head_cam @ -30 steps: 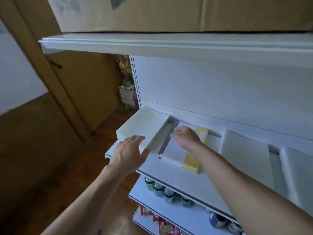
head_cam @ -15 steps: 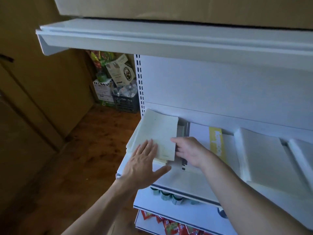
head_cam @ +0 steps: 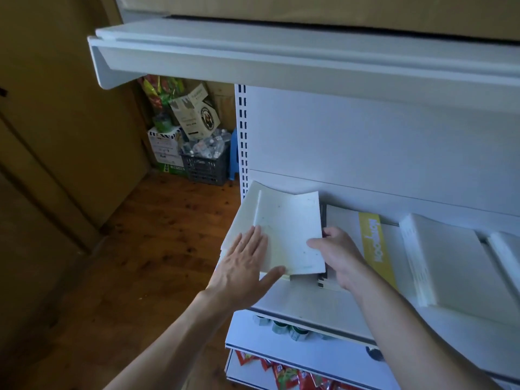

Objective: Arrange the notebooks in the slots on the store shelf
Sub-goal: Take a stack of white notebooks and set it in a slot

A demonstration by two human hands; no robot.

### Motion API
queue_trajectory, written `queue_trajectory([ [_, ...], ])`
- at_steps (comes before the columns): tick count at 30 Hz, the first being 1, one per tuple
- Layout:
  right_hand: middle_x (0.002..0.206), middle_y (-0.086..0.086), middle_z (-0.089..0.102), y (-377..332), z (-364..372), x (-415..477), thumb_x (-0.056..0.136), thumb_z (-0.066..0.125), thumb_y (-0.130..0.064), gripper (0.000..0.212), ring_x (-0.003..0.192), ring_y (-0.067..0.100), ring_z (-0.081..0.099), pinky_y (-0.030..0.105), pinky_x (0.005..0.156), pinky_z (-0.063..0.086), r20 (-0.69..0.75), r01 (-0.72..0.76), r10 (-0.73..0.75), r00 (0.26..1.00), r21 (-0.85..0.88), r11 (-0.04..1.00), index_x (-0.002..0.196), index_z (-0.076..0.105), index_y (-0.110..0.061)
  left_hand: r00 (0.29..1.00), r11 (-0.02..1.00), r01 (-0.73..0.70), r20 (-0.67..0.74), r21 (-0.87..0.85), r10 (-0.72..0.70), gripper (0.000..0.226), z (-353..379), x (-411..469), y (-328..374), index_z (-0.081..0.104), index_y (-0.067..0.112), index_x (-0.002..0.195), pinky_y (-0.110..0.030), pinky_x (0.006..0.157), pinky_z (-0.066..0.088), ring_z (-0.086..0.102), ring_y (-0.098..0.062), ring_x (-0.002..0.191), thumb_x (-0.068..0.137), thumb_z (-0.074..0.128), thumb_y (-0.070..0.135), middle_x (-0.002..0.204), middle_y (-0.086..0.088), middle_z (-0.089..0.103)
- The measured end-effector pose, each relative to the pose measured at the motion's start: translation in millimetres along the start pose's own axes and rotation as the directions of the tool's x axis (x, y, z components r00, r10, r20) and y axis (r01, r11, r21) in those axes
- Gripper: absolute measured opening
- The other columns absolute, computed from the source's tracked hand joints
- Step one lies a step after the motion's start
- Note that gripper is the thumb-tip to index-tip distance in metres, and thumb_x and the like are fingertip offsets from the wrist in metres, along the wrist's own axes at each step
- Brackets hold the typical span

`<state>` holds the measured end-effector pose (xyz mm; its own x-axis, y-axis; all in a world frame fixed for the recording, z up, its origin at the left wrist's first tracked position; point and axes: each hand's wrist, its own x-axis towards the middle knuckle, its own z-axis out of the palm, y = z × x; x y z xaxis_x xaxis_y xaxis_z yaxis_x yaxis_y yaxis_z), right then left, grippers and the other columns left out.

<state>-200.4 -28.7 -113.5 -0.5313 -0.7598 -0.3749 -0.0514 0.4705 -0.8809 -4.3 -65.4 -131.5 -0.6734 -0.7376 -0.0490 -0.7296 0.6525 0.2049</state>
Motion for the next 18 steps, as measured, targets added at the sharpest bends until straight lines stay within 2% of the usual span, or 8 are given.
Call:
queue_trajectory([
  [2,0.085,0.005,0.071,-2.8,-6.9,-1.5,0.082,0.067,-0.007,0.007,0.075,0.022,0.066,0.028,0.067,0.048,0.020,0.011,-0.011,1.000,0.043,0.999,0.086,0.065,-0.011,1.000,0.997,-0.011,-0.020,-0.071,0.010,0.078,1.2,2.7,3.5,0.003,0.018,0.156,-0.023,0.114,-0.015,-0.016,-0.008,0.146,0.095,0.015,0.065,0.162,0.003,-0.010],
  [4,0.088,0.003,0.072,-2.9,-10.8,-1.8,0.083,0.068,-0.006,0.009,0.081,0.023,0.067,0.028,0.070,0.049,0.038,-0.009,0.007,0.999,0.079,0.997,0.090,0.067,-0.013,0.998,0.990,0.042,-0.045,-0.132,-0.049,0.072,-3.5,8.7,2.9,0.008,0.016,0.155,-0.024,0.114,-0.013,-0.012,-0.010,0.148,0.098,0.014,0.059,0.163,0.002,-0.005],
  [8,0.096,0.007,0.073,4.0,-14.8,-0.1,0.082,0.065,-0.006,0.015,0.084,0.024,0.066,0.030,0.071,0.046,-0.038,-0.036,0.041,0.998,0.109,0.993,0.097,0.067,-0.011,0.991,0.990,0.136,-0.010,0.024,-0.136,0.074,-15.0,19.7,-13.3,0.003,0.009,0.154,-0.032,0.116,-0.017,-0.013,-0.015,0.148,0.097,0.001,0.056,0.163,-0.005,-0.003],
  [13,0.098,0.011,0.072,7.5,-10.2,0.9,0.081,0.064,-0.013,0.018,0.082,0.023,0.065,0.032,0.073,0.047,-0.015,-0.034,0.035,0.999,0.048,0.998,0.099,0.064,-0.008,0.999,0.998,0.050,0.009,0.031,-0.050,0.083,-5.9,14.2,-9.7,-0.001,0.010,0.155,-0.033,0.116,-0.017,-0.015,-0.017,0.148,0.090,-0.005,0.061,0.163,-0.006,-0.004],
  [18,0.101,0.001,0.068,4.2,-5.4,2.8,0.083,0.064,-0.015,0.024,0.091,0.020,0.065,0.029,0.069,0.047,-0.002,-0.017,0.017,1.000,-0.012,1.000,0.106,0.059,-0.016,0.999,0.994,0.039,0.019,-0.100,-0.037,0.078,1.3,6.2,-7.8,-0.007,0.015,0.154,-0.026,0.113,-0.021,-0.021,-0.008,0.144,0.095,0.009,0.063,0.161,0.004,-0.014],
])
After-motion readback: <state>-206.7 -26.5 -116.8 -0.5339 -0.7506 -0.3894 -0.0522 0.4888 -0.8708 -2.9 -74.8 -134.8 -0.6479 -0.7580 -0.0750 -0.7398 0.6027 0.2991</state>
